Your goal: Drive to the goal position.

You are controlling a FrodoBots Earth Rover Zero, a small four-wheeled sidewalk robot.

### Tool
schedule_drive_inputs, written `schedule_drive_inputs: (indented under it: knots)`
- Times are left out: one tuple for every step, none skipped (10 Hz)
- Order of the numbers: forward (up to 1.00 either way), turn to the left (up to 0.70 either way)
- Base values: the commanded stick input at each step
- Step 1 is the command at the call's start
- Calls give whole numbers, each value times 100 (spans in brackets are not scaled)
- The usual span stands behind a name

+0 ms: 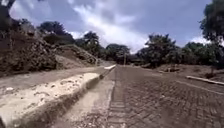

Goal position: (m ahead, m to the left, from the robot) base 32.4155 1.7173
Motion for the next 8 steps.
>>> schedule_drive_inputs:
  knots:
    - [100, 0]
    - [100, 0]
    - [100, 0]
    - [100, 0]
    - [100, 0]
    - [100, 0]
    - [100, -13]
    - [100, -20]
